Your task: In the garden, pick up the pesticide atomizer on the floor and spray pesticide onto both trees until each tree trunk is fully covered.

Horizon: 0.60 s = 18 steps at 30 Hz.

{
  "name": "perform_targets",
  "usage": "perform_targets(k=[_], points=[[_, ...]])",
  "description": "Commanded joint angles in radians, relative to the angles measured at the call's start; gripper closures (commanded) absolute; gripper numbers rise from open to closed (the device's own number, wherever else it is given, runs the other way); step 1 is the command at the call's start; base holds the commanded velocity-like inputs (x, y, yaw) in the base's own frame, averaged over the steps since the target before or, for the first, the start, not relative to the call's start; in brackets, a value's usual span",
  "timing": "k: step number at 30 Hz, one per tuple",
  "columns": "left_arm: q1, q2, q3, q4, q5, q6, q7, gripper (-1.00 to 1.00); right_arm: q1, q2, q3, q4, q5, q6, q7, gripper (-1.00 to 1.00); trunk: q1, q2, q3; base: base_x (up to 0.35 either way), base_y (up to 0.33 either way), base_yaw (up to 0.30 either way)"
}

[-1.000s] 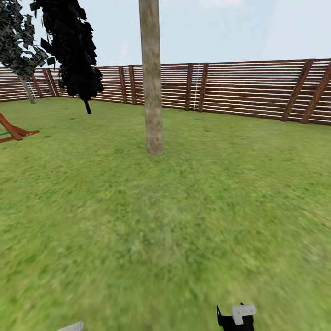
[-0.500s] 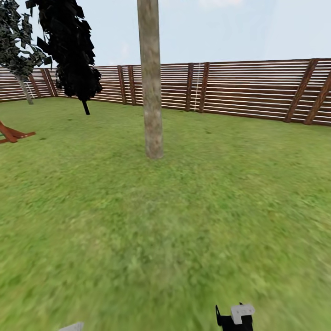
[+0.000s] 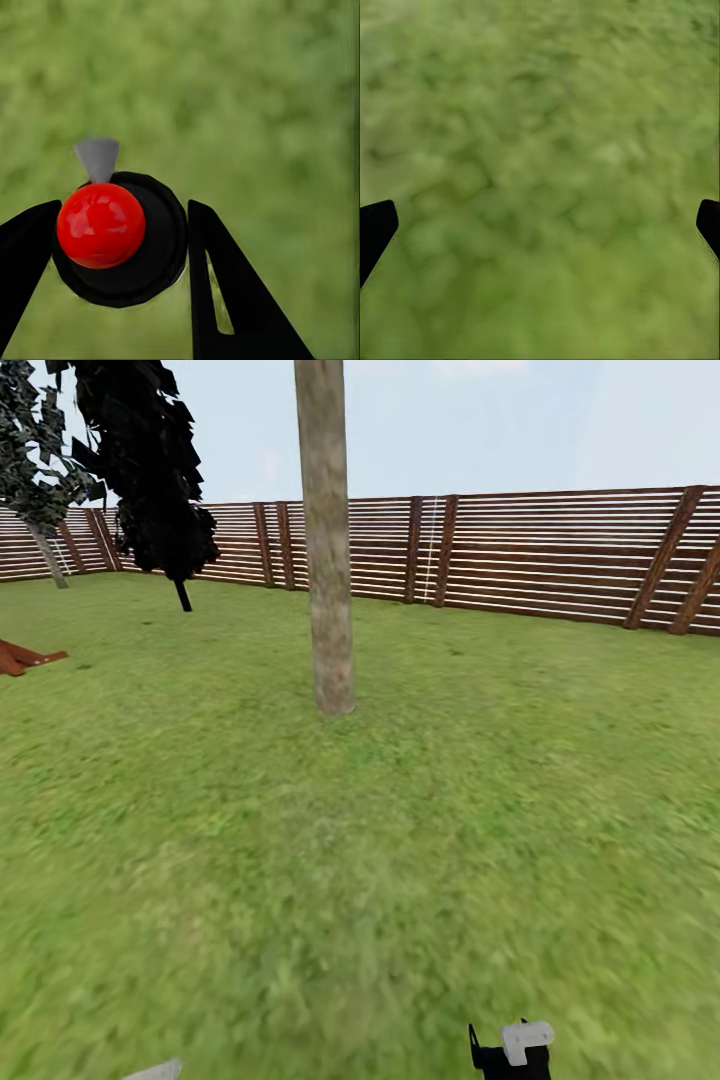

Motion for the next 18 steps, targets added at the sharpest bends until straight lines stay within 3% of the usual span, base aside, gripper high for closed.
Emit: perform_targets(k=[1,10,18], points=[[0.000,0.000,-0.008,0.000,0.008,-0.003,0.001,1.00,0.000,0.000,0.009,0.000,-0.006,-0.001,-0.004,-1.00,0.000,0.000,-0.001,0.339,0.000,0.000],[0.000,0.000,-0.008,0.000,0.008,-0.003,0.001,1.00,0.000,0.000,0.009,0.001,-0.006,-0.001,-0.004,-1.00,0.000,0.000,-0.001,0.339,0.000,0.001],[0.000,0.000,-0.008,0.000,0.008,-0.003,0.001,1.00,0.000,0.000,0.009,0.001,-0.006,-0.001,-0.004,-1.00,0.000,0.000,-0.001,0.340,0.000,0.097]])
